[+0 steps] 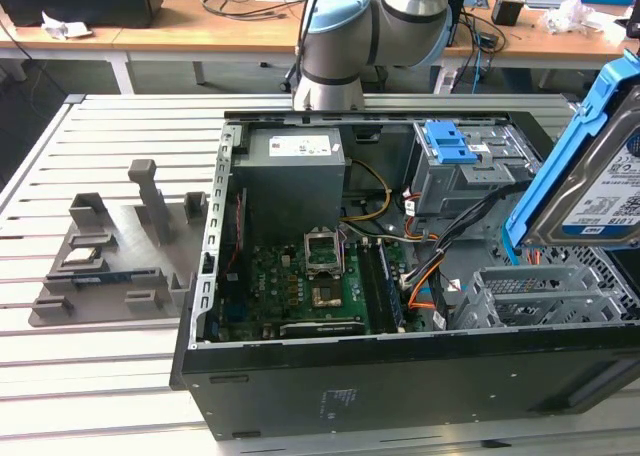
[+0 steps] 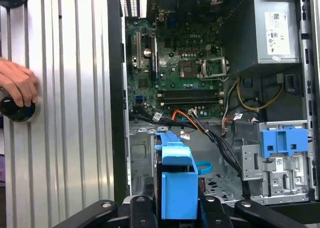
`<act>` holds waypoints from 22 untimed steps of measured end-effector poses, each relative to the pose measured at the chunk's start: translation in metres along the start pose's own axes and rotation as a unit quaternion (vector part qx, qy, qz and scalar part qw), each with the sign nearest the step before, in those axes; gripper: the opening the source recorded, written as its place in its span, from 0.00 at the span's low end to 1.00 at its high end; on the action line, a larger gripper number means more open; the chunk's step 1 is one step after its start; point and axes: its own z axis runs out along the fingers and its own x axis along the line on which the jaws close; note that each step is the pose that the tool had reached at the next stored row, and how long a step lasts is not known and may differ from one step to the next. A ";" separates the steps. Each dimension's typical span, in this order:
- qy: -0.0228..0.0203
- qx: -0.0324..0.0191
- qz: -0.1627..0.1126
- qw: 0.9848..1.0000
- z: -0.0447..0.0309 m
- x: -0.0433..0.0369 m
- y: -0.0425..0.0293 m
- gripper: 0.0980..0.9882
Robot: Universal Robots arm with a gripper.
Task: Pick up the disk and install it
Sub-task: 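Pick up the disk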
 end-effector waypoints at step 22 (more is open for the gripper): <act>0.001 0.000 -0.006 1.000 0.0256 0.0015 -0.0014 0.30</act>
